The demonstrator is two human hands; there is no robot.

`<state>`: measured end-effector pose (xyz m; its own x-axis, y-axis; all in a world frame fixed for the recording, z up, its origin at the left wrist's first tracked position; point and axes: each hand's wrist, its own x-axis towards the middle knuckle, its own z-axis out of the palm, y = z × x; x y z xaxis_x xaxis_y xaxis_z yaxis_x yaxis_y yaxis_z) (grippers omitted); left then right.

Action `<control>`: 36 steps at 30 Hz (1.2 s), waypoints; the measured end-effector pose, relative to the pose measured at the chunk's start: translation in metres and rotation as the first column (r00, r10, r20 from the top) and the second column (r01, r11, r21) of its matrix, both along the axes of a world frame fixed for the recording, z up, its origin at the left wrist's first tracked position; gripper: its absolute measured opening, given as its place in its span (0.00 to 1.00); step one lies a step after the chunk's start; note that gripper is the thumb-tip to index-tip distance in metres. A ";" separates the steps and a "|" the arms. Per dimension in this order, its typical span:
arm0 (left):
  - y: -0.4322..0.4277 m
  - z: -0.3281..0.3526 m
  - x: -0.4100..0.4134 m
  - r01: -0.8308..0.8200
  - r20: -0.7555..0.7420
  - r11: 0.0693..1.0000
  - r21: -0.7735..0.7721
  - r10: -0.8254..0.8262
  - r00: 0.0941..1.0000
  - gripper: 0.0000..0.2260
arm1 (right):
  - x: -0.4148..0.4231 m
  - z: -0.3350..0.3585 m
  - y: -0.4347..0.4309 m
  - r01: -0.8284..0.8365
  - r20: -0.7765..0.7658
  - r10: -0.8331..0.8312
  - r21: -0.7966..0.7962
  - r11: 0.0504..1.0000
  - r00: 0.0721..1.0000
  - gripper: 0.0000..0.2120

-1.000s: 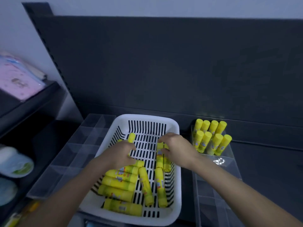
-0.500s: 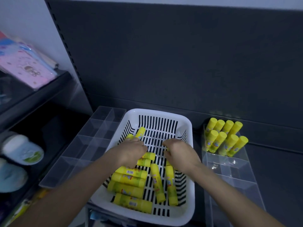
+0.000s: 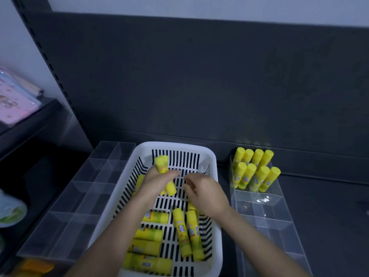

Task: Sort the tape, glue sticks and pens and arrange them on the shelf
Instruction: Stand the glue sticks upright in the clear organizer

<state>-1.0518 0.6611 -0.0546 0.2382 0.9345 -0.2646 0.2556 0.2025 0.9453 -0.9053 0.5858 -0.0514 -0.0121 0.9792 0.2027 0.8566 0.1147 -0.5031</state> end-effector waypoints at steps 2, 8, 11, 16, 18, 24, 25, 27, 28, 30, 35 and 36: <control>-0.006 0.010 0.012 -0.091 0.324 0.938 -0.334 0.204 0.924 0.10 | 0.001 0.006 -0.002 -0.009 -0.097 0.008 -0.010 1.000 0.995 0.07; -0.023 0.023 0.049 -0.060 0.514 0.933 -0.355 0.249 0.821 0.13 | 0.010 0.023 -0.025 0.018 -0.677 -0.127 -0.165 0.986 0.725 0.08; -0.035 0.032 0.069 -0.018 0.489 0.963 -0.268 0.152 0.859 0.15 | 0.025 0.030 -0.038 0.054 -0.869 -0.191 -0.188 0.981 0.457 0.11; -0.052 0.039 0.096 0.143 0.385 0.979 -0.146 -0.077 0.920 0.28 | 0.057 0.041 -0.053 0.232 -0.917 -0.206 -0.130 0.964 0.342 0.06; -0.055 0.035 0.099 0.130 0.318 0.982 -0.137 -0.081 0.944 0.26 | 0.076 0.045 -0.059 0.322 -0.938 -0.226 -0.135 0.937 0.262 0.06; -0.063 0.021 0.098 0.119 0.265 0.991 -0.066 -0.097 0.959 0.11 | 0.111 0.048 -0.074 0.496 -0.939 -0.240 -0.090 0.864 0.247 0.08; -0.064 0.020 0.097 0.114 0.260 0.991 -0.064 -0.094 0.961 0.10 | 0.116 0.047 -0.076 0.521 -0.936 -0.252 -0.092 0.849 0.246 0.08; -0.066 0.019 0.095 0.113 0.269 0.992 -0.064 -0.092 0.959 0.09 | 0.124 0.043 -0.079 0.541 -0.897 -0.308 -0.096 0.836 0.318 0.09; -0.066 0.018 0.094 0.119 0.279 0.991 -0.059 -0.098 0.955 0.08 | 0.126 0.041 -0.080 0.546 -0.864 -0.346 -0.100 0.831 0.367 0.10; -0.067 0.015 0.092 0.143 0.277 0.989 -0.029 -0.130 0.952 0.07 | 0.127 0.036 -0.083 0.562 -0.773 -0.424 -0.107 0.820 0.472 0.11; -0.067 0.012 0.092 0.181 0.232 0.983 0.010 -0.178 0.956 0.07 | 0.116 0.023 -0.079 0.497 -0.362 -0.484 -0.063 0.865 0.797 0.10; -0.067 0.011 0.092 0.181 0.230 0.983 0.008 -0.178 0.957 0.07 | 0.113 0.020 -0.078 0.462 -0.290 -0.459 -0.062 0.885 0.840 0.12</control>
<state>-0.9600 0.5939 -0.0435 0.4576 0.8674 -0.1954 0.0664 0.1858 0.9803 -0.7926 0.5081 -0.0315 0.4997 0.8554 0.1360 0.6287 -0.2502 -0.7363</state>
